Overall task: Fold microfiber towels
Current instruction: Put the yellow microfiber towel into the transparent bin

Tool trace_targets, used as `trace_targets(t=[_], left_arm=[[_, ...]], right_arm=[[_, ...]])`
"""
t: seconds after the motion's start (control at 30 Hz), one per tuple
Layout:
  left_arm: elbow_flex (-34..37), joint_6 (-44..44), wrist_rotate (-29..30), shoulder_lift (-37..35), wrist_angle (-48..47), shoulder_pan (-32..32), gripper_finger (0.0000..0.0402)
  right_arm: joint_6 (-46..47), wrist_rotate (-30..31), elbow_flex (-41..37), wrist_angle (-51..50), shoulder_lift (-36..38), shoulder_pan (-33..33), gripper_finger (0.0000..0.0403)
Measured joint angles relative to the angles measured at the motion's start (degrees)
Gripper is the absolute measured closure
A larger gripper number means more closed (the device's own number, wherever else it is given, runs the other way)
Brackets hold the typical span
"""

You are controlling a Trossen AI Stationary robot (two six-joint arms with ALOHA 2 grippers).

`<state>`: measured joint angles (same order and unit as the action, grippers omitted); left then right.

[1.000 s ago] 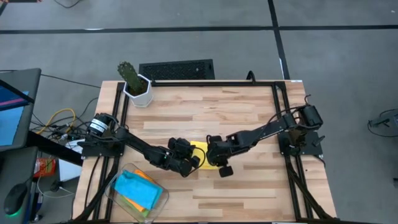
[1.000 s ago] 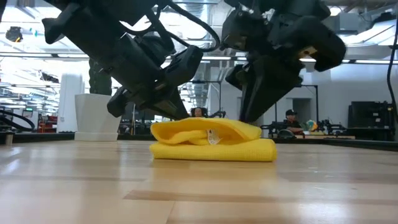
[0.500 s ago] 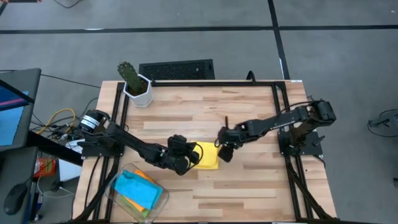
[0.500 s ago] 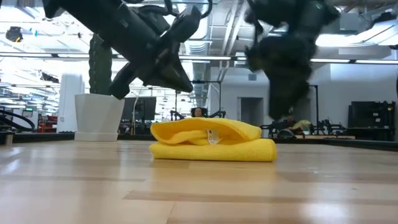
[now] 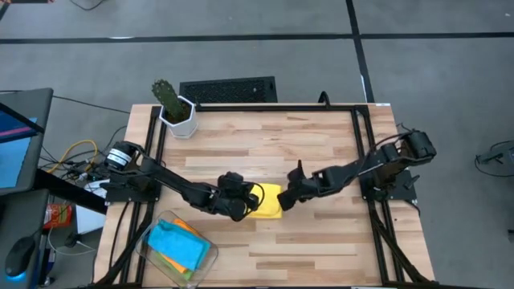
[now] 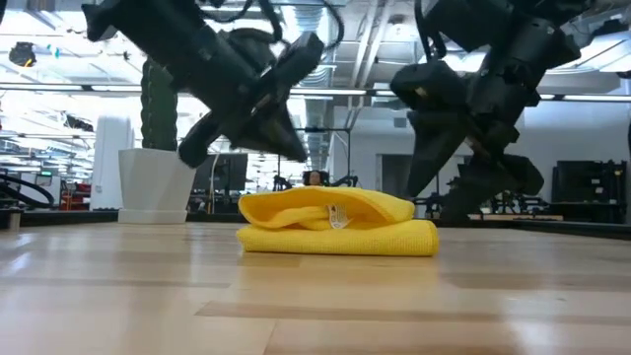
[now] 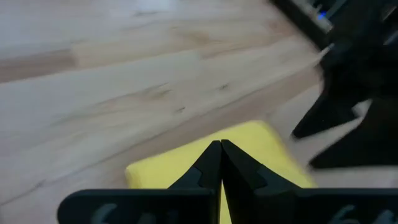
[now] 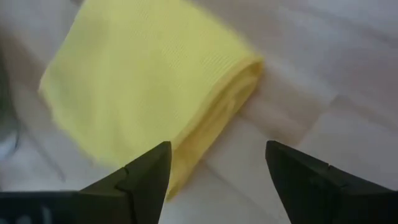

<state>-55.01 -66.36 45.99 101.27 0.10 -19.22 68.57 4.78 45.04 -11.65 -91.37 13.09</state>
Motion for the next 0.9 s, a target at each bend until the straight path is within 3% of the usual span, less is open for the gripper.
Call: trace_targets(t=[0.17,0.27,0.6,0.73,0.9], left_arm=[[0.03,-0.92,-0.76,1.69,1.22,-0.02,0.0401],[0.10,-1.88,-2.23,3.53,2.44,-0.02,0.0401],[0.02,-2.48,-8.53,9.65,8.42,-0.07,0.0401],[-0.04,-2.61,-9.66,10.30,8.82,-0.07,0.0401],[0.02,-3.53,-9.74,11.36,10.40,-0.07,0.0402]], right_arm=[[3.81,5.51,-0.04,3.22,-2.64,0.23,0.0115],[4.04,4.66,1.32,8.28,-5.84,-0.12,0.0115],[6.45,5.48,4.71,7.67,-12.41,0.89,0.0123],[6.57,4.71,4.82,7.64,-12.57,-0.01,0.0163],[5.22,4.40,4.66,7.40,-12.82,-0.78,0.0268]])
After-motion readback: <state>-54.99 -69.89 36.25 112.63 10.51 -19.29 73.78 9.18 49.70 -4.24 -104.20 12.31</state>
